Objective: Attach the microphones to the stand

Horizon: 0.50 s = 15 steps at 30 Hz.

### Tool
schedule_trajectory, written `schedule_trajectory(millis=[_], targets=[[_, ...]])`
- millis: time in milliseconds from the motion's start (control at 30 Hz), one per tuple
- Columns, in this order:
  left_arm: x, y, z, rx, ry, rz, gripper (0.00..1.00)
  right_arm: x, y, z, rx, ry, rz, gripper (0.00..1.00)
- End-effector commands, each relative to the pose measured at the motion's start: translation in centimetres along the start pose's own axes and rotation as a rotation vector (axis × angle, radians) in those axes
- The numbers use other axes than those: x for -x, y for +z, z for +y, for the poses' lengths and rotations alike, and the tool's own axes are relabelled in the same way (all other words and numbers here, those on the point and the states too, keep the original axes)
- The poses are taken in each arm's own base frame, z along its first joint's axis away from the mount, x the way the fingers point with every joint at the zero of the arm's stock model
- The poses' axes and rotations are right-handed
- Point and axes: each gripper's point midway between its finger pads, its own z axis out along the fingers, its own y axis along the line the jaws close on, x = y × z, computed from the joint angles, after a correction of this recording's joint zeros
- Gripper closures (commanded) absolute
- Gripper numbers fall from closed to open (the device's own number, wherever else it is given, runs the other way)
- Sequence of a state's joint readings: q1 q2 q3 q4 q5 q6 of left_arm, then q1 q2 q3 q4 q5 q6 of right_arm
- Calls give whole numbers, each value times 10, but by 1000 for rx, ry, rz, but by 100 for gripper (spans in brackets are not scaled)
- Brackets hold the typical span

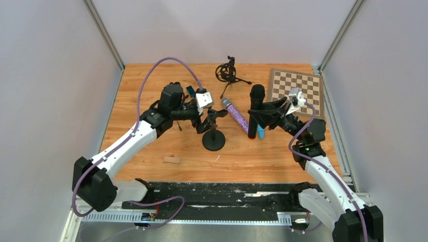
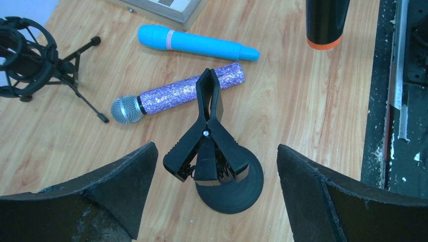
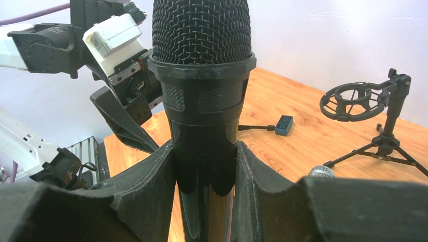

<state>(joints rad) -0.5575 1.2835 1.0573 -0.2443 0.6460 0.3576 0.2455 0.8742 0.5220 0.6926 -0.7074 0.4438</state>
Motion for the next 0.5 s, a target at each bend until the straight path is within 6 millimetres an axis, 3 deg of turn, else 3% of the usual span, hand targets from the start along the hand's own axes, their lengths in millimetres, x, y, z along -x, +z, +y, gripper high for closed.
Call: schedule_trajectory(millis=[0,200,467], targets=[[24,-17,1,23,112,-83,1,20,1,8,22,-56,-65,100],[31,-23,-3,-48,99,-134,0,19,0,8,17,-65,-64,100],[29,-17,2,-93,47,-121,3,18,0,7,15,-68,-65,100]])
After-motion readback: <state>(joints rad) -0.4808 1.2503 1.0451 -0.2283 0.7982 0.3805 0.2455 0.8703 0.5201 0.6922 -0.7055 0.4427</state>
